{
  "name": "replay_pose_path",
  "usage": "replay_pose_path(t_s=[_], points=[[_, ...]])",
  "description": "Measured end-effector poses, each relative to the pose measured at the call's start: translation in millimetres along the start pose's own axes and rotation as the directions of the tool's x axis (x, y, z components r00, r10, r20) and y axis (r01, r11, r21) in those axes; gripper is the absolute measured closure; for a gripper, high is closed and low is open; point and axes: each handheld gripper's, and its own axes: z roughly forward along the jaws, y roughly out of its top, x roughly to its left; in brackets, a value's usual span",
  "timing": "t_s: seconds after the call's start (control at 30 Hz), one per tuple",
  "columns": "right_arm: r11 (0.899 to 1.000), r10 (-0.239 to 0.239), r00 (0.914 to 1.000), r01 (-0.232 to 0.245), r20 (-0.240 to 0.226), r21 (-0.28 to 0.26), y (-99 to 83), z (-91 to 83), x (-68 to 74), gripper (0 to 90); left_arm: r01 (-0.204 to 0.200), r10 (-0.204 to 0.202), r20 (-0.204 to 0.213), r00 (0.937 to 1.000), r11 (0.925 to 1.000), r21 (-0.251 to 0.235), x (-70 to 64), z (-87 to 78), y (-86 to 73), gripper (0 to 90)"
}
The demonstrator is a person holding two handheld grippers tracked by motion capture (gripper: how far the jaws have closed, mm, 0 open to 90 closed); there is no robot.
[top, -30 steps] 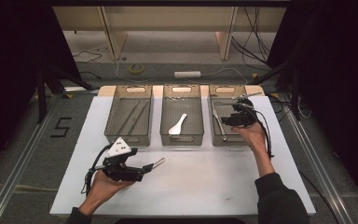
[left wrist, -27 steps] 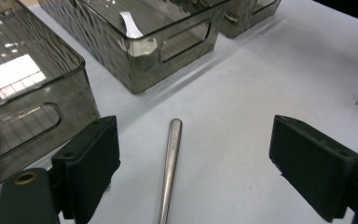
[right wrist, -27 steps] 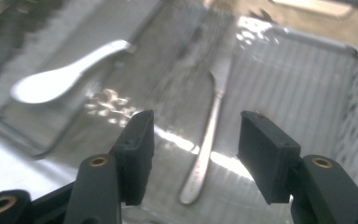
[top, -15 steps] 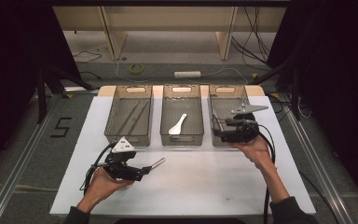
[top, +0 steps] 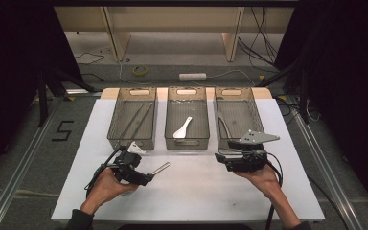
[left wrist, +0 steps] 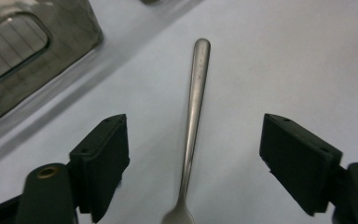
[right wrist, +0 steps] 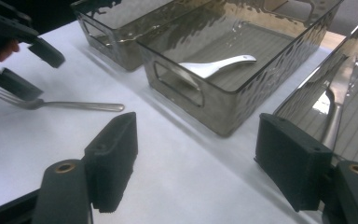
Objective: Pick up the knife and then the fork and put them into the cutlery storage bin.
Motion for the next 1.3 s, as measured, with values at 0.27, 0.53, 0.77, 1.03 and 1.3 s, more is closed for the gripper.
replay_pose_path(t_s=[0.27, 0.53, 0.77, 1.03, 1.3], points=[[0.999, 0.01, 0.9999, -0.01, -0.014, -0.048, -17.3, -11.1, 11.1, 27.5, -0.003, 0.002, 0.002, 1.0, 0.9946, 0.104, 1.8, 6.1, 0.4, 35.3], [0.999, 0.013, 0.9997, -0.014, -0.022, -0.048, -28.4, -15.8, 19.4, 27.5, -0.015, 0.015, 0.004, 0.9999, 0.9847, 0.173, 0.2, 12.0, 1.3, 46.6], [0.999, 0.008, 0.9994, -0.009, -0.032, -0.033, -33.6, -17.7, 23.2, 27.6, -0.023, 0.02, 0.011, 0.9997, 0.9722, 0.233, 0.9, 18.7, 5.7, 56.3], [1.0, -0.003, 0.9992, 0.002, -0.041, -0.021, -36.0, -18.1, 26.5, 27.6, -0.041, 0.038, 0.018, 0.9991, 0.9627, 0.267, 3.7, 25.5, 11.6, 62.7], [1.0, -0.01, 0.9989, 0.009, -0.045, -0.022, -37.4, -19.9, 30.0, 27.6, -0.058, 0.053, 0.023, 0.9983, 0.9536, 0.295, 5.0, 32.6, 14.5, 71.0]])
